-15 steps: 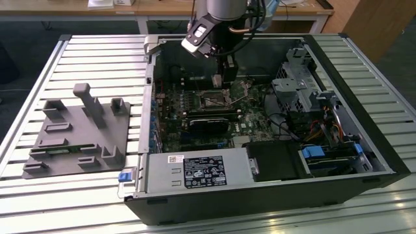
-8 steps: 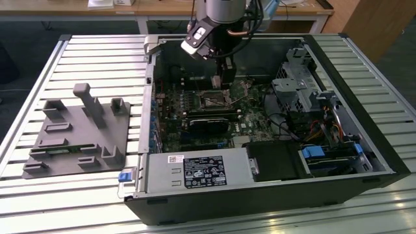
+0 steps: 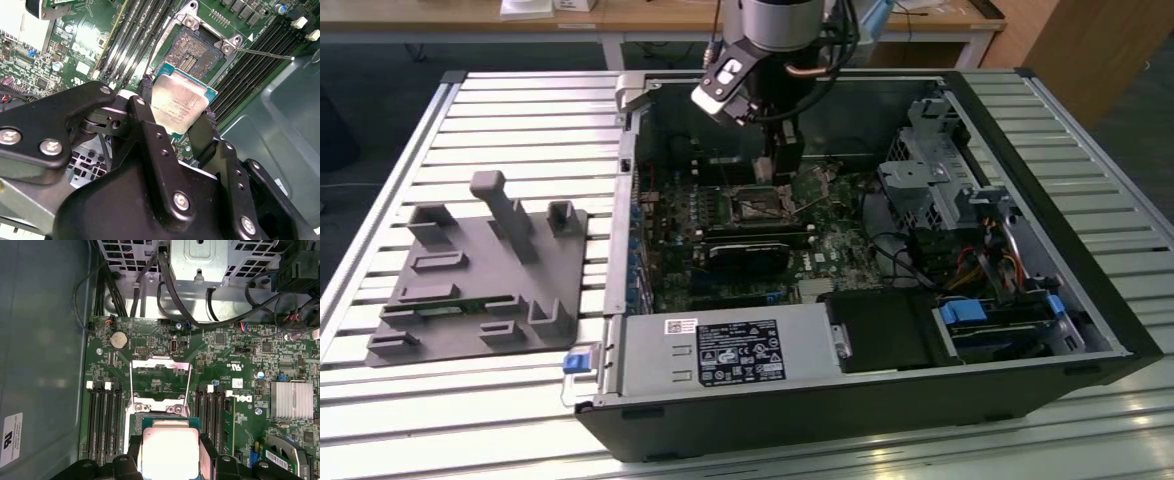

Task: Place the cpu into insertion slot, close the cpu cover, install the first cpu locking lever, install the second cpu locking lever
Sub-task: 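Place the cpu into insertion slot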

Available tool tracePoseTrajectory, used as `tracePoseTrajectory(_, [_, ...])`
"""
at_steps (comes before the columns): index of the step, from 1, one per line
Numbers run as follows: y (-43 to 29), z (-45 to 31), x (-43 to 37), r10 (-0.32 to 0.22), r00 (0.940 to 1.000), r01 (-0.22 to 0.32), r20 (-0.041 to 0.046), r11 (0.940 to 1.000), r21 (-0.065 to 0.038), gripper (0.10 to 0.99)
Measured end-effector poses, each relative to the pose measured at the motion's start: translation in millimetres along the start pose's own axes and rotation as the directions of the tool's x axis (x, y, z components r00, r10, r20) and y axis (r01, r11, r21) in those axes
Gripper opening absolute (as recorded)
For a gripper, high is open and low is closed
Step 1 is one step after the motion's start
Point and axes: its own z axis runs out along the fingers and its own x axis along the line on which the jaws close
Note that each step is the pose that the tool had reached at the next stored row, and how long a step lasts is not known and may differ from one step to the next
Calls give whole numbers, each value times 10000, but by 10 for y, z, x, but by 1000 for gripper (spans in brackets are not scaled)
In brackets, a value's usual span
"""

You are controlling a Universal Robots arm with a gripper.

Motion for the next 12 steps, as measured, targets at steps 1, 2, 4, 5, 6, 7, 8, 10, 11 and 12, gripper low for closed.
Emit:
tracePoseTrajectory(1, [-2,4,0,5,10000,-5,0,10000,-1,537])
tracePoseTrajectory(2, [-5,9,0,8,10000,-8,1,10000,0,537])
tracePoseTrajectory(4, [-12,24,4,12,10000,-12,2,10000,0,537])
tracePoseTrajectory(5, [-15,35,7,20,10000,-20,4,10000,0,537])
tracePoseTrajectory(6, [-19,46,11,30,10000,-30,5,10000,0,537])
tracePoseTrajectory(7, [-21,57,16,38,10000,-38,6,10000,1,537])
tracePoseTrajectory(8, [-22,71,24,47,10000,-47,7,10000,1,537])
tracePoseTrajectory(10, [-25,98,39,62,10000,-62,6,10000,1,537])
tracePoseTrajectory(11, [-27,112,47,66,10000,-66,8,10000,2,537])
tracePoseTrajectory(12, [-28,127,55,67,10000,-67,7,10000,2,537])
